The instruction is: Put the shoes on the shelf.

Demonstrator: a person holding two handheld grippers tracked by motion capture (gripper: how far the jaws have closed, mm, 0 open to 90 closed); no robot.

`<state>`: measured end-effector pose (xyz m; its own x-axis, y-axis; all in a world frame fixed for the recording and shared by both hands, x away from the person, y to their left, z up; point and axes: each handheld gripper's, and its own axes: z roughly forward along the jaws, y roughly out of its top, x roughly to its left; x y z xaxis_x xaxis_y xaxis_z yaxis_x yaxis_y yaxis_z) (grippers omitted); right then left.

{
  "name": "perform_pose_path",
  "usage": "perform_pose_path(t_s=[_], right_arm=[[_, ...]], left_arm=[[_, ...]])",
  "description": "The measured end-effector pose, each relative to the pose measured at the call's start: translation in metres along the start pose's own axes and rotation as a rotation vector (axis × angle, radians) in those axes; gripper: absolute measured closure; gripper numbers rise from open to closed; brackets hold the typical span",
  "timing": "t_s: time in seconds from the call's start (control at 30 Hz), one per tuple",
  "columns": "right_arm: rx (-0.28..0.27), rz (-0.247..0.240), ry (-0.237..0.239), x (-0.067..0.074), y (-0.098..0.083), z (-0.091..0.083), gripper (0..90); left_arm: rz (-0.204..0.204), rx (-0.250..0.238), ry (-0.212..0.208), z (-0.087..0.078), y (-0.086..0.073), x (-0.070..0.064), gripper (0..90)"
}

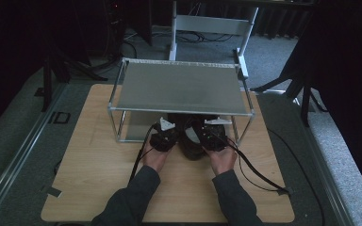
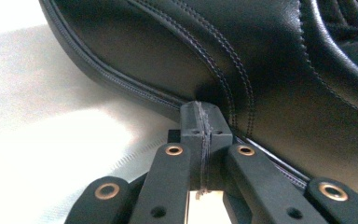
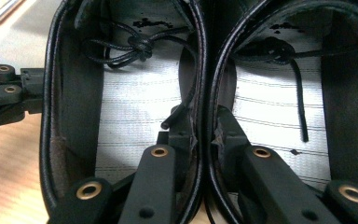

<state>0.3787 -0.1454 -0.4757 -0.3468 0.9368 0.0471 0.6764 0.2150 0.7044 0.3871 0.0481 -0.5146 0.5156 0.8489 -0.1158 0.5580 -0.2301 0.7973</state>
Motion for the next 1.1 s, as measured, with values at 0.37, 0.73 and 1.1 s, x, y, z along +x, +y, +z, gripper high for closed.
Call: perform_pose_path(t_s=[0.37, 0.73, 1.1], right_arm=[[-0.023, 0.045, -0.029, 0.002, 0.008, 0.014, 80.4], [-0.063, 0.058, -0.073, 0.002, 0.010, 0.023, 80.4], [-0.152, 0.118, -0.102, 0.006, 0.008, 0.031, 80.3]], left_arm=[[0.023, -0.023, 0.090, 0.013, 0.006, 0.002, 89.9], [0.065, -0.051, 0.184, 0.030, 0.009, -0.005, 90.0], [0.057, -0.085, 0.269, 0.036, 0.014, -0.007, 90.0]])
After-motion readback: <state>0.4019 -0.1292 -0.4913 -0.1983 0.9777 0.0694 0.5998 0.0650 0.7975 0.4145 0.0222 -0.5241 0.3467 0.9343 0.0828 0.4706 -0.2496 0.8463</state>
